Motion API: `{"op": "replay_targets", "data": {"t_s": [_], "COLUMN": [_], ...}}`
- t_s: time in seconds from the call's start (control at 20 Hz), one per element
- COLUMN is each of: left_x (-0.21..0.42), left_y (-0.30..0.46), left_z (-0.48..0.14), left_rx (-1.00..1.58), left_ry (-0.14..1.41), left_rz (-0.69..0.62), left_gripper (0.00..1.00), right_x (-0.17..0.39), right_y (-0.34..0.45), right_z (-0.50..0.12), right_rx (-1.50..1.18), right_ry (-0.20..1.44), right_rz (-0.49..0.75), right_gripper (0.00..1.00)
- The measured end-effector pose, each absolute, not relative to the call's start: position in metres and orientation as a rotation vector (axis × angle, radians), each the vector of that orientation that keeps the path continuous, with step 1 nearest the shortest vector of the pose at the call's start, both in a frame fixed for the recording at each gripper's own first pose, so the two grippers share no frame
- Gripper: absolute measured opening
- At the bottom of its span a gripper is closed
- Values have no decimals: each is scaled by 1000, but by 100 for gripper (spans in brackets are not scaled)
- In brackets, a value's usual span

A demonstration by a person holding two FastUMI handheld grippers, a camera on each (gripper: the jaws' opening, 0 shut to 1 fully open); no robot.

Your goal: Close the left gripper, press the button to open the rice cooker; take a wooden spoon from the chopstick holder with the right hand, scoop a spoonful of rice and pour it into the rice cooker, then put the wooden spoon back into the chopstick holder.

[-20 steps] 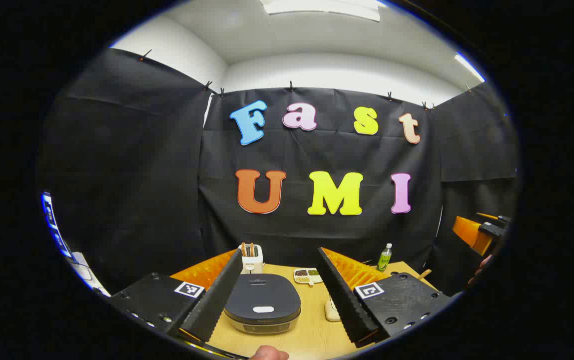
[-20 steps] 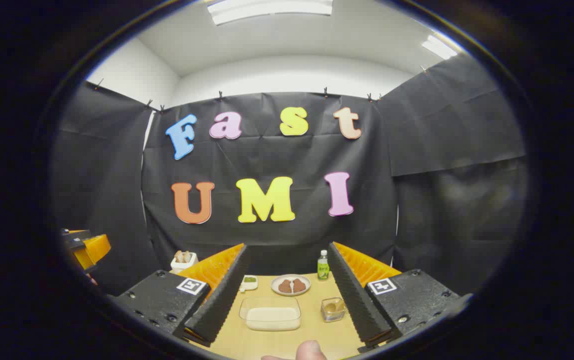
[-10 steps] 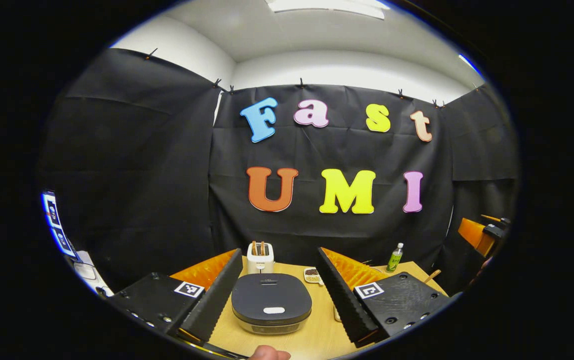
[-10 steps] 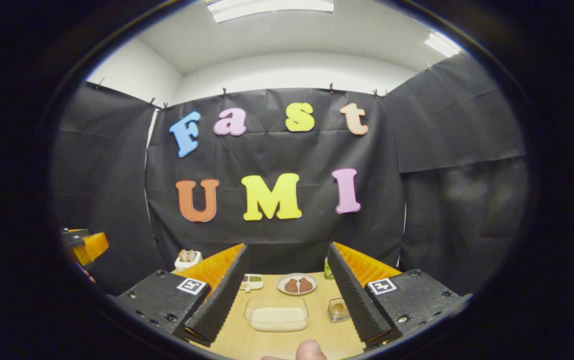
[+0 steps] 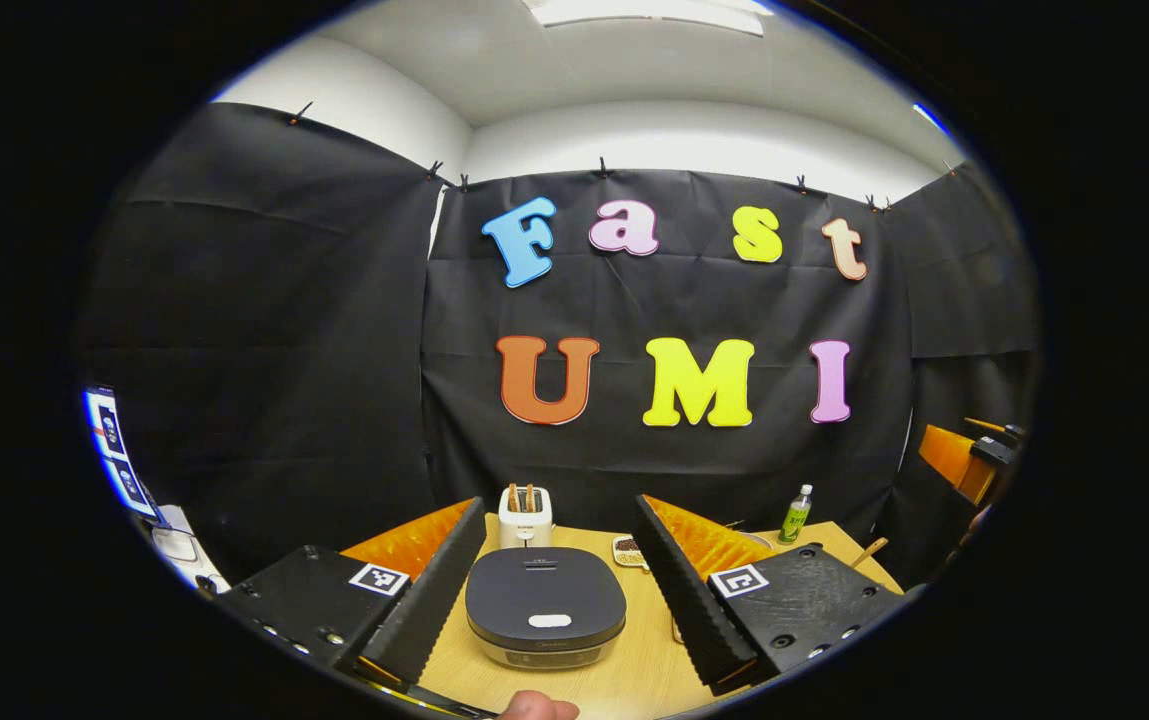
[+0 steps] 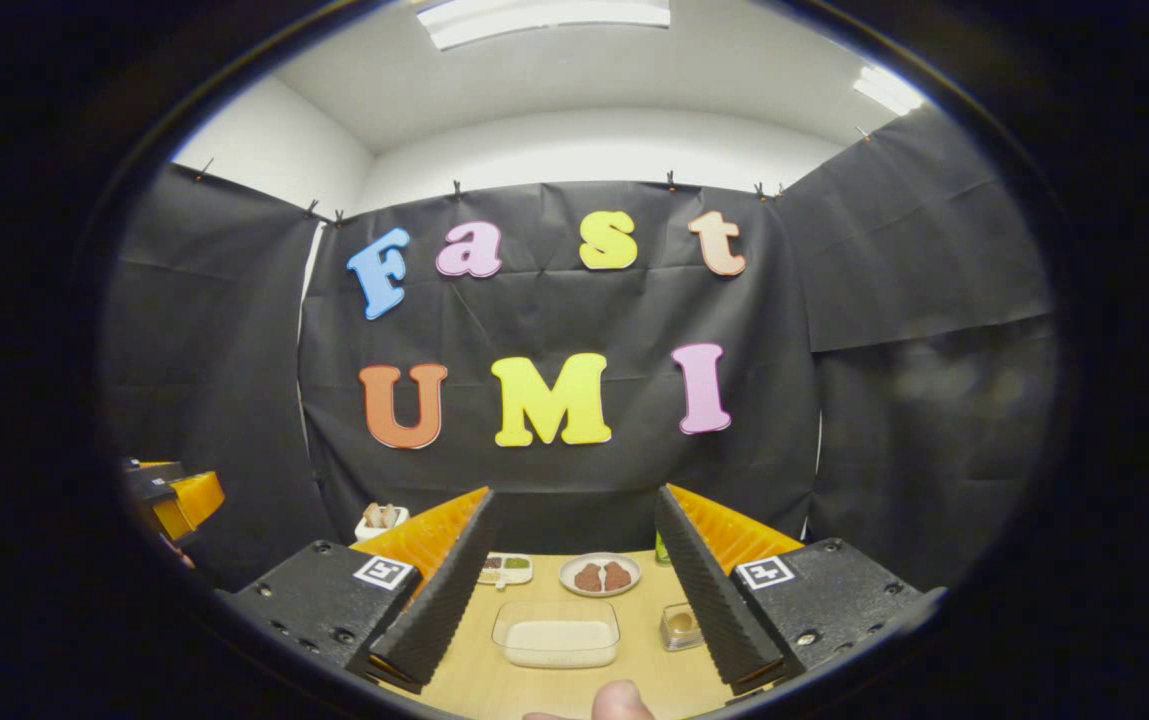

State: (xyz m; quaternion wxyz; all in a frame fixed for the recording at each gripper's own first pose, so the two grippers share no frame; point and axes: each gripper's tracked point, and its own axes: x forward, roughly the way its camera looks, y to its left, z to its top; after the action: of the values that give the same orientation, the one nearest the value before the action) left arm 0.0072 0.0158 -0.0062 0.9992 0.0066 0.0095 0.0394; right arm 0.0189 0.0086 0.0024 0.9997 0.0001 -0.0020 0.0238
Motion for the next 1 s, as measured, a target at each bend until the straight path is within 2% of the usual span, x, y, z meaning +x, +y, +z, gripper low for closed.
{"op": "replay_targets", "data": {"t_s": [0.55,1.0], "left_x": [20,47], "left_y": [17,14], "left_z": [-31,-68], "left_rx": [10,21], "left_ry": [118,250], "left_rz": [94,119], "left_gripper": [94,94], "right_x": [33,80], "right_y": [5,-1], "right_z": [0,-26], "right_rx": [-13,12], "right_ry": [-6,40], "right_rz": [51,54], "right_gripper": [100,100]}}
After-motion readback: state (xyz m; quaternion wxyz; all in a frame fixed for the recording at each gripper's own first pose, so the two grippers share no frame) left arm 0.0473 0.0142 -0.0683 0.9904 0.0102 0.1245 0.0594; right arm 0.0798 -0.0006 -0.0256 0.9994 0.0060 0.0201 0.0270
